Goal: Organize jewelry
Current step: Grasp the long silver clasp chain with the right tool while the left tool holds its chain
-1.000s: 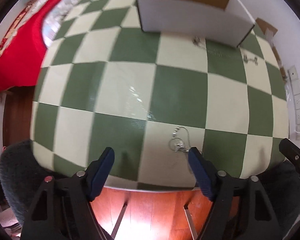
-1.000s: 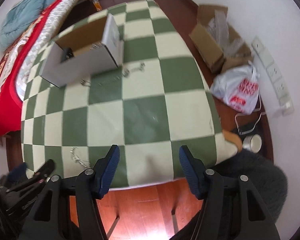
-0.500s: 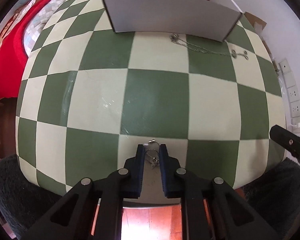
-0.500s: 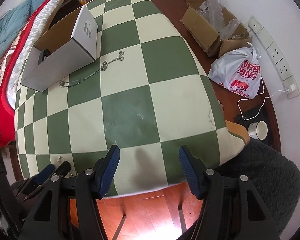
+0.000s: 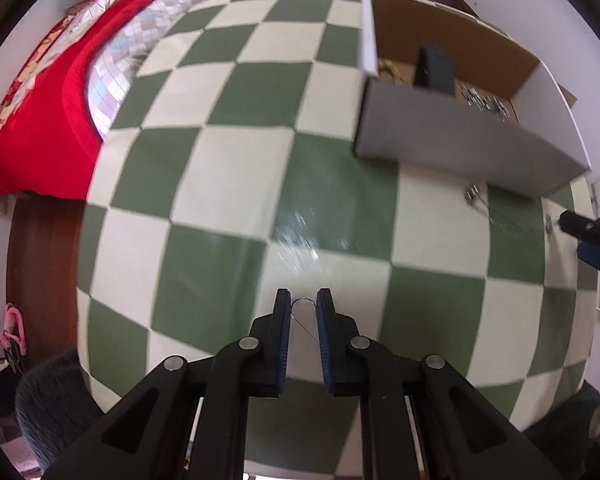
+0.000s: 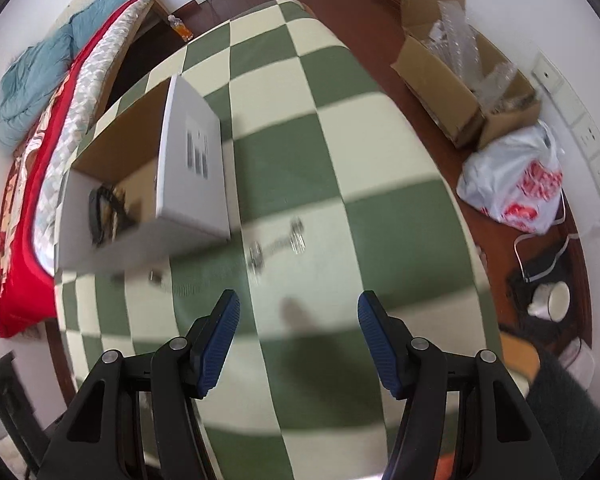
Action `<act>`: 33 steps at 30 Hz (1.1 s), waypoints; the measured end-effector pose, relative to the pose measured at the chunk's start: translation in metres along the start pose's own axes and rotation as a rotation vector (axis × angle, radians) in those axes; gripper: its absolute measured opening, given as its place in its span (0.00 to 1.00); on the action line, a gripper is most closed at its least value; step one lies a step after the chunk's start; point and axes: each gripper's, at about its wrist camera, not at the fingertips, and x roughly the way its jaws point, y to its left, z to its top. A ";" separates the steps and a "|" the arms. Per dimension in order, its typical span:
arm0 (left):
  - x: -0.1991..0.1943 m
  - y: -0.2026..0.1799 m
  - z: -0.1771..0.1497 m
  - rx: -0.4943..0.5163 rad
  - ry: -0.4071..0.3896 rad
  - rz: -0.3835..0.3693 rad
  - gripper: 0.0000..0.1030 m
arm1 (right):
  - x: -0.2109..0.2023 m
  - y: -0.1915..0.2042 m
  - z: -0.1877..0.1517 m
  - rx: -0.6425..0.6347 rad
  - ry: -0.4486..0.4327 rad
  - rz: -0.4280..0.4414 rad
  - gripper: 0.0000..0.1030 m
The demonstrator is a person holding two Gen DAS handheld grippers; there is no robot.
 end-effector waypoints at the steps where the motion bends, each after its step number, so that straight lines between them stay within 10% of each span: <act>1: -0.002 0.002 0.004 -0.002 -0.004 0.001 0.10 | 0.007 0.004 0.005 -0.003 0.007 -0.010 0.62; 7: -0.004 0.001 0.012 -0.003 -0.011 -0.007 0.10 | 0.024 0.034 0.014 -0.123 -0.026 -0.137 0.55; 11: -0.005 0.004 0.005 0.003 -0.014 -0.016 0.10 | 0.022 0.050 0.001 -0.202 -0.036 -0.144 0.00; 18: -0.008 0.013 0.002 -0.009 -0.031 -0.034 0.10 | 0.004 0.015 -0.047 -0.182 0.018 -0.088 0.00; 23: -0.003 0.019 0.008 -0.020 -0.042 -0.014 0.10 | -0.007 -0.005 -0.055 -0.043 0.009 0.178 0.02; 27: 0.003 0.035 0.021 -0.040 -0.061 0.024 0.10 | 0.002 0.025 -0.048 -0.042 -0.043 0.255 0.50; 33: 0.010 0.062 0.036 -0.068 -0.081 0.061 0.10 | 0.016 0.090 -0.046 -0.141 -0.126 0.226 0.50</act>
